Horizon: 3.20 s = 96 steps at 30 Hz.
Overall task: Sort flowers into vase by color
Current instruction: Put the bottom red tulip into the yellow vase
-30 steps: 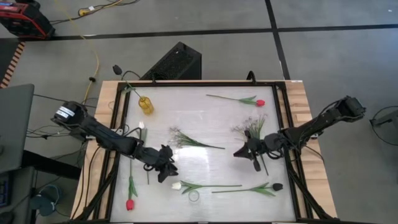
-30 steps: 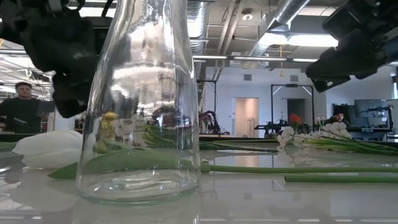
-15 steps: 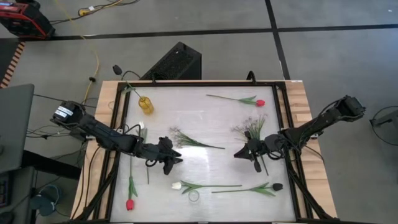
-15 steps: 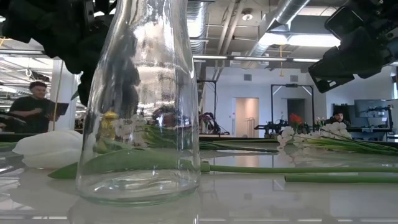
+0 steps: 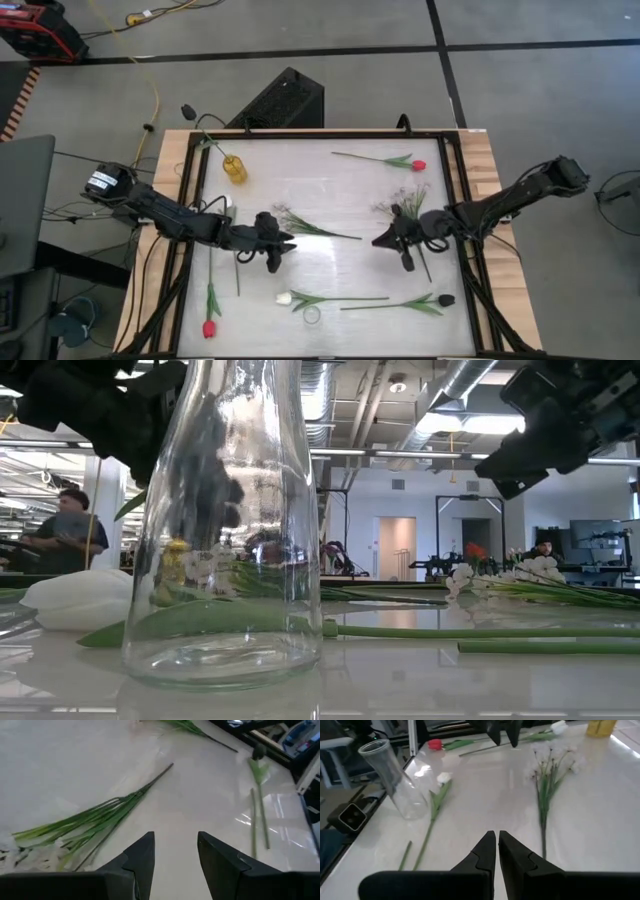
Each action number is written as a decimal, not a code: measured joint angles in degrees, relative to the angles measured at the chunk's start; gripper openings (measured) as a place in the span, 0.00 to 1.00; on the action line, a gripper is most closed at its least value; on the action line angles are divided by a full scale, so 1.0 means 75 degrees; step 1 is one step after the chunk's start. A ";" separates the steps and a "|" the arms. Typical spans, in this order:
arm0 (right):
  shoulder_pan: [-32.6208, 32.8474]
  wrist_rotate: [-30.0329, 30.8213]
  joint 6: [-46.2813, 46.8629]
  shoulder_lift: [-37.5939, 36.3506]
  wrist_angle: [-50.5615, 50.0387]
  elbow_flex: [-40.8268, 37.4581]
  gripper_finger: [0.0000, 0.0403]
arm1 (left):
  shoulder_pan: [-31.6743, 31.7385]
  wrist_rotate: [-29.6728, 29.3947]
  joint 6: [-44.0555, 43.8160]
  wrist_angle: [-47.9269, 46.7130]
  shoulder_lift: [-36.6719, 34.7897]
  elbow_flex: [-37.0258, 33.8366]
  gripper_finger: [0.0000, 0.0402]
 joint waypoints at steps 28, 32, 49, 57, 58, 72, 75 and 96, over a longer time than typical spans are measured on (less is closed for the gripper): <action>-0.0153 -0.0006 0.0063 0.0029 -0.0069 0.0021 0.13 | 0.3520 0.2182 0.6475 -0.3917 0.4191 0.7704 0.34; -0.0153 -0.0006 0.0036 0.0029 -0.0129 0.0021 0.13 | 0.4215 0.2659 0.6264 -0.5145 0.5352 0.9491 0.34; -0.0241 -0.0096 -0.0197 0.0028 -0.1123 0.0021 0.13 | 0.3801 0.2996 0.6034 -0.8562 0.5933 1.0859 0.34; -0.0138 -0.0105 0.0131 0.0026 -0.1411 0.0021 0.13 | 0.2160 0.1349 0.5645 -0.9299 0.5705 1.0850 0.34; -0.0055 -0.0105 0.0230 0.0026 -0.1470 0.0021 0.13 | 0.2003 0.1245 0.5478 -0.9422 0.5596 1.0789 0.34; 0.1378 -0.0087 0.0224 0.0026 -0.1428 0.0018 0.13 | -0.0291 0.0614 -0.2439 -1.0825 0.2060 0.6726 0.34; 0.1419 -0.0061 0.0222 0.0023 -0.1377 0.0018 0.13 | -0.0640 0.1705 -0.4563 -1.0830 0.1474 0.5778 0.34; 0.1232 0.0367 0.0043 0.0026 -0.1262 0.0018 0.13 | -0.2016 0.5118 -0.8143 -1.0256 0.1045 0.2151 0.34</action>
